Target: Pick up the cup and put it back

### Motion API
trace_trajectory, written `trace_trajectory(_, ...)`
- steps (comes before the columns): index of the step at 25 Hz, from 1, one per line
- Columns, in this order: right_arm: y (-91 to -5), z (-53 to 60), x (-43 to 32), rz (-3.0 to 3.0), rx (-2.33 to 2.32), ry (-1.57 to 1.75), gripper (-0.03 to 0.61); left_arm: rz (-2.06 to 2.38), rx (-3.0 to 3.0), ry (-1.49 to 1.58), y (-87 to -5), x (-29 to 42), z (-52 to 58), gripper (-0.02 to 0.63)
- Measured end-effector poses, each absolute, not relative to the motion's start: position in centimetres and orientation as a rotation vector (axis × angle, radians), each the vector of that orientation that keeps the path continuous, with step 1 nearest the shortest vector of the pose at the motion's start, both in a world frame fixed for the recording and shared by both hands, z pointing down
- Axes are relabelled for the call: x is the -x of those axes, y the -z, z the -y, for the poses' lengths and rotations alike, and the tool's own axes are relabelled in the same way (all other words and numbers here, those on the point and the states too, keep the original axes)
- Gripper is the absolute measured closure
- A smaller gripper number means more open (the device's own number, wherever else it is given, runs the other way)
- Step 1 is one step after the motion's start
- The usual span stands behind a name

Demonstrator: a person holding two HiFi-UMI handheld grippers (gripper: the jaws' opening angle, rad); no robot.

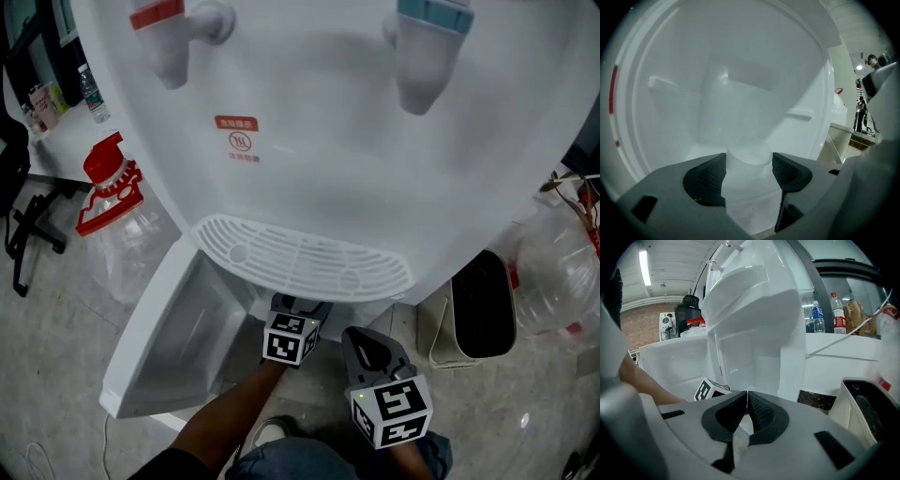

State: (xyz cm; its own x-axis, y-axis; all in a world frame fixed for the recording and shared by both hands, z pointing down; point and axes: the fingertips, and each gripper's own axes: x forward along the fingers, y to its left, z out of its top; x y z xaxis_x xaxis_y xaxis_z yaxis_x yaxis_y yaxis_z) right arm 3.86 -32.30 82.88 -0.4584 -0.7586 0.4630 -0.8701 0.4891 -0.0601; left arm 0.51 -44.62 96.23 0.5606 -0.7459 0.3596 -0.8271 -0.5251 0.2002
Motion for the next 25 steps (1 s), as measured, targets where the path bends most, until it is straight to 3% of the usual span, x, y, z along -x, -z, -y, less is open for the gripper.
trace_trajectory(25,-82.4,31.7,-3.0,2.403,-1.359,-0.404,0.555,1.293,-2.453,-0.442,-94.9,2.0,42.6,0.299)
